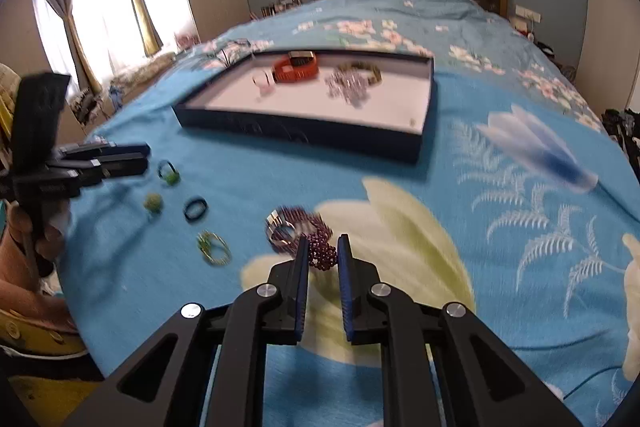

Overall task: Organize jewelry
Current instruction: 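Move both tools back over the remaining jewelry on the bed, then grasp the dark red beaded bracelet with the right tool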

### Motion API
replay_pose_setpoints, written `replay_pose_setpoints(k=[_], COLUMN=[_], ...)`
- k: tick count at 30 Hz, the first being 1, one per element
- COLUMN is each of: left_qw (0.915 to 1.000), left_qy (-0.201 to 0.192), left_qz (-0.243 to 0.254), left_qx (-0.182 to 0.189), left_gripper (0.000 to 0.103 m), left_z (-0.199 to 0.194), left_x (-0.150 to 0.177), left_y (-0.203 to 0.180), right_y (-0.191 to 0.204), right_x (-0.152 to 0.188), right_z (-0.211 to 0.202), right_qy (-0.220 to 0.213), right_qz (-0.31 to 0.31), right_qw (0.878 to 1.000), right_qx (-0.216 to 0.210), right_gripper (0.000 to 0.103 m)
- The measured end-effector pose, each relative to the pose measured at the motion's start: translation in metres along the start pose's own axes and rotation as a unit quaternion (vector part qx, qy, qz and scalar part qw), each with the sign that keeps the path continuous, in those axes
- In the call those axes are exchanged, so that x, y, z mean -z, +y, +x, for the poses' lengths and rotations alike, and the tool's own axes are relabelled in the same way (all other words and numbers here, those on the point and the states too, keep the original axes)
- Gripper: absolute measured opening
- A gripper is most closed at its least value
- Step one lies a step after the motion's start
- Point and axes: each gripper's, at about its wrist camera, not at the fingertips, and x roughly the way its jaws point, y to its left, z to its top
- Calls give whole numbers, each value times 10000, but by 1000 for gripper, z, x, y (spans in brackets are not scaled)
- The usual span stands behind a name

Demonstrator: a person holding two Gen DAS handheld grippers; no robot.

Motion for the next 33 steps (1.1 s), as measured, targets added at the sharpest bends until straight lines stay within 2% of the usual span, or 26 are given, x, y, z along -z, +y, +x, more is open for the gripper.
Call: replay_pose_setpoints(k=[10,22,33], left_qw=[9999,9993,9989], left_qy=[-49,2,81], left_qz=[134,356,447], left_qx=[69,123,130], left_gripper=[54,54,53], left_z=[-2,1,2], left_x=[0,3,8], left_y=[-8,-17,-19], right_y=[15,11,11], right_x=[-28,-44,-46], right_z=[-14,-18,-18], right_qy=[-468,-714,-764], right_qz=[-141,10,78], right_qw=[9985,9971,9965], right_qx=[-252,-273,-339], right_gripper=[12,12,12])
